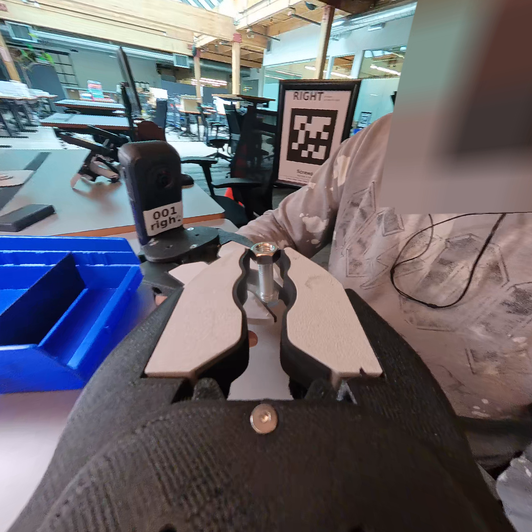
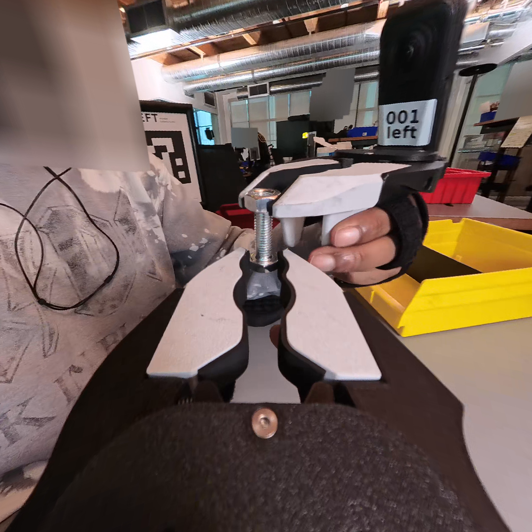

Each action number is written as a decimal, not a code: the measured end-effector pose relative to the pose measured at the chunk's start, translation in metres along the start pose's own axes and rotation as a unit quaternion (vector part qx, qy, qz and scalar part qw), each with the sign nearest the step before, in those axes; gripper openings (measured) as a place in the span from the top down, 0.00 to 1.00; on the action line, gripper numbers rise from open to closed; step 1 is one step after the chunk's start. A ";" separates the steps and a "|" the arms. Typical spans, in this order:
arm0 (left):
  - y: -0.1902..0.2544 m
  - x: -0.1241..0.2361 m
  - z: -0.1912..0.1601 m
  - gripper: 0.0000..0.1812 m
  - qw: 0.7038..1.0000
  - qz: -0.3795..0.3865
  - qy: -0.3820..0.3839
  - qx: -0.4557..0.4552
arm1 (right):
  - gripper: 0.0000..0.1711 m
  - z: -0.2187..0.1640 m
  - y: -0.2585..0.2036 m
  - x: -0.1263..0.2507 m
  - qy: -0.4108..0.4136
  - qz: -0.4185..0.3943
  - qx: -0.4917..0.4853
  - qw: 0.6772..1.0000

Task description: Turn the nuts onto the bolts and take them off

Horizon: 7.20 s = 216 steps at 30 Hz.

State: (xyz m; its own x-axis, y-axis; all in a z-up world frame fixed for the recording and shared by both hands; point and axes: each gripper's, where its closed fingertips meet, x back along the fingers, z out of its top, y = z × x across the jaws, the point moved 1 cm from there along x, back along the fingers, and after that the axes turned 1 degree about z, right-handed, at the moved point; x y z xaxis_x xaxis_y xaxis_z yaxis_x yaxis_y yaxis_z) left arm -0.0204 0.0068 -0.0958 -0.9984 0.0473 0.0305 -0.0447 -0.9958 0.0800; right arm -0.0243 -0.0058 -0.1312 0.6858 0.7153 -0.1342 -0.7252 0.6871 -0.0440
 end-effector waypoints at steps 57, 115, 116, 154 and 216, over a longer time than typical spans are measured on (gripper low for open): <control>-0.087 0.027 0.025 0.85 0.930 0.355 0.098 -0.012 | 0.89 0.038 0.067 0.063 0.118 -0.317 0.090 0.937; -0.078 0.016 0.031 0.77 0.941 0.321 0.089 0.054 | 0.89 0.045 0.060 0.064 0.146 -0.297 0.078 0.940; -0.079 0.015 0.029 0.78 0.941 0.322 0.084 0.057 | 0.89 0.045 0.059 0.062 0.144 -0.296 0.080 0.941; -0.083 0.020 0.021 0.80 0.937 0.336 0.053 0.080 | 0.89 0.042 0.062 0.065 0.139 -0.307 0.082 0.938; -0.096 0.157 0.039 0.98 0.816 0.574 0.073 0.000 | 0.89 -0.100 0.212 0.431 -0.422 -0.716 -0.289 0.475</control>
State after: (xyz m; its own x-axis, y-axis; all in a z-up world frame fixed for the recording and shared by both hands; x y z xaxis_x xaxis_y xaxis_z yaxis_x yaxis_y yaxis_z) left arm -0.1719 0.1134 -0.0598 -0.3768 -0.9257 -0.0333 0.9220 -0.3783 0.0826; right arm 0.1113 0.4352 -0.2978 0.1038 -0.4683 0.8775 0.7934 0.5710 0.2109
